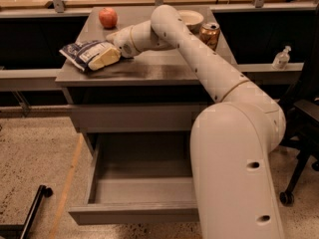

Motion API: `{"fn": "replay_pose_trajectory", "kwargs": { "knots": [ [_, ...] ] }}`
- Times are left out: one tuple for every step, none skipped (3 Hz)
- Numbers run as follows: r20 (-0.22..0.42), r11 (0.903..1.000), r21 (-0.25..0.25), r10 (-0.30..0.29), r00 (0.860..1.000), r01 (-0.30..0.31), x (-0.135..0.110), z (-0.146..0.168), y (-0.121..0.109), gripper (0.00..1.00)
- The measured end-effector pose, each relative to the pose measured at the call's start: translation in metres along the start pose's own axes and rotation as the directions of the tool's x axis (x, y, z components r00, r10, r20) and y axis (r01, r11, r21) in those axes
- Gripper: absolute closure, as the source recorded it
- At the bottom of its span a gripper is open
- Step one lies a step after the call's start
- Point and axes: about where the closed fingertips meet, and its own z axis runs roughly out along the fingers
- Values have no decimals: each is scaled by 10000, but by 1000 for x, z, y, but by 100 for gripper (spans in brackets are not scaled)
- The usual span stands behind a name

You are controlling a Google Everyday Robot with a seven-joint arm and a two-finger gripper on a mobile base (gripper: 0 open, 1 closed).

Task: Place blue chip bag into middle drawer

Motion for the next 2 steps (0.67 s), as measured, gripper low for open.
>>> {"fn": "replay_pose_trajectory", "kwargs": {
  "knots": [
    [-140, 9998, 174, -105, 9998, 108, 4, 0, -5, 41],
    [-235, 9983, 536, -199, 9995, 211, 5, -16, -6, 65]
  ]
}}
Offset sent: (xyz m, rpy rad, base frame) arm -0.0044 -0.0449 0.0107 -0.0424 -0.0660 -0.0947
